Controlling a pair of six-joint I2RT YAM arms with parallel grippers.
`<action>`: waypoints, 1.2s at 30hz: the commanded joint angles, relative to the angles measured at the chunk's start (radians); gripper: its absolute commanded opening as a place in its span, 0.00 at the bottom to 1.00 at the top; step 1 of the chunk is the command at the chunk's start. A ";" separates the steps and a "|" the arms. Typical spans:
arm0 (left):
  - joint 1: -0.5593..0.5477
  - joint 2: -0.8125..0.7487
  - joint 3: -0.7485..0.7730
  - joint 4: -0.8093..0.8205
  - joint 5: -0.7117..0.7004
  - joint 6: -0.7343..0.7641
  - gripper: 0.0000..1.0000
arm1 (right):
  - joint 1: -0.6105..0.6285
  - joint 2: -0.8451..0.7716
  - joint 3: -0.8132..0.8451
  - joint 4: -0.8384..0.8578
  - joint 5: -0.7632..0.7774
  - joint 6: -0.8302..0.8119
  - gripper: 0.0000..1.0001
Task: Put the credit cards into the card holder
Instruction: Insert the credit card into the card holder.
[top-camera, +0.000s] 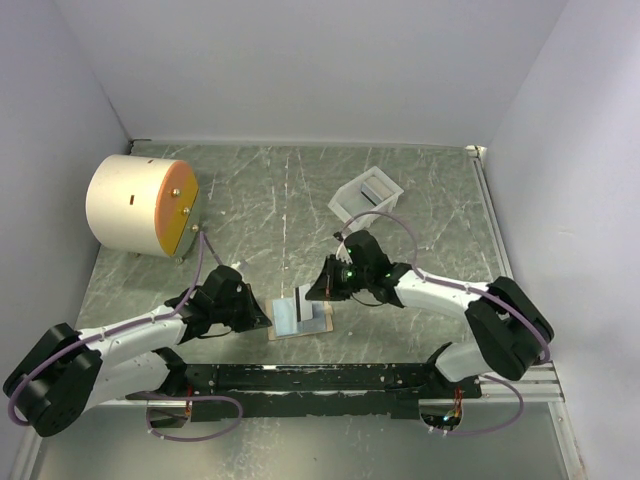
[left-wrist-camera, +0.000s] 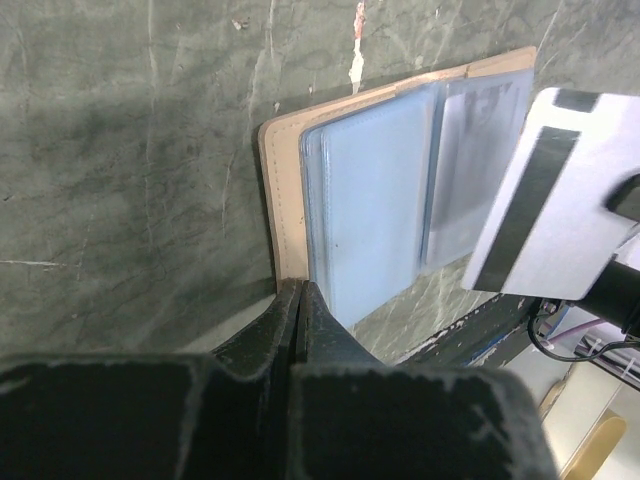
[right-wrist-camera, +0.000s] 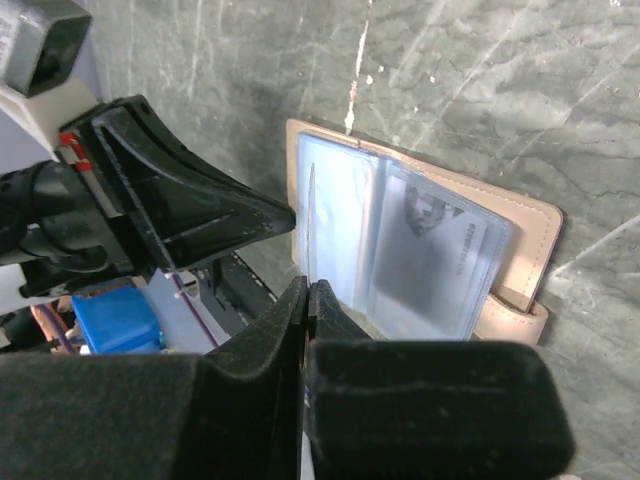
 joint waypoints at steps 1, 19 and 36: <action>-0.006 -0.004 -0.006 0.024 -0.009 0.006 0.08 | 0.019 0.029 -0.037 0.104 0.001 -0.048 0.00; -0.006 -0.003 -0.009 0.023 -0.011 0.010 0.08 | 0.029 0.126 -0.082 0.192 0.038 -0.096 0.00; -0.006 0.024 -0.009 0.036 -0.007 0.012 0.08 | 0.030 0.144 -0.103 0.216 0.033 -0.076 0.00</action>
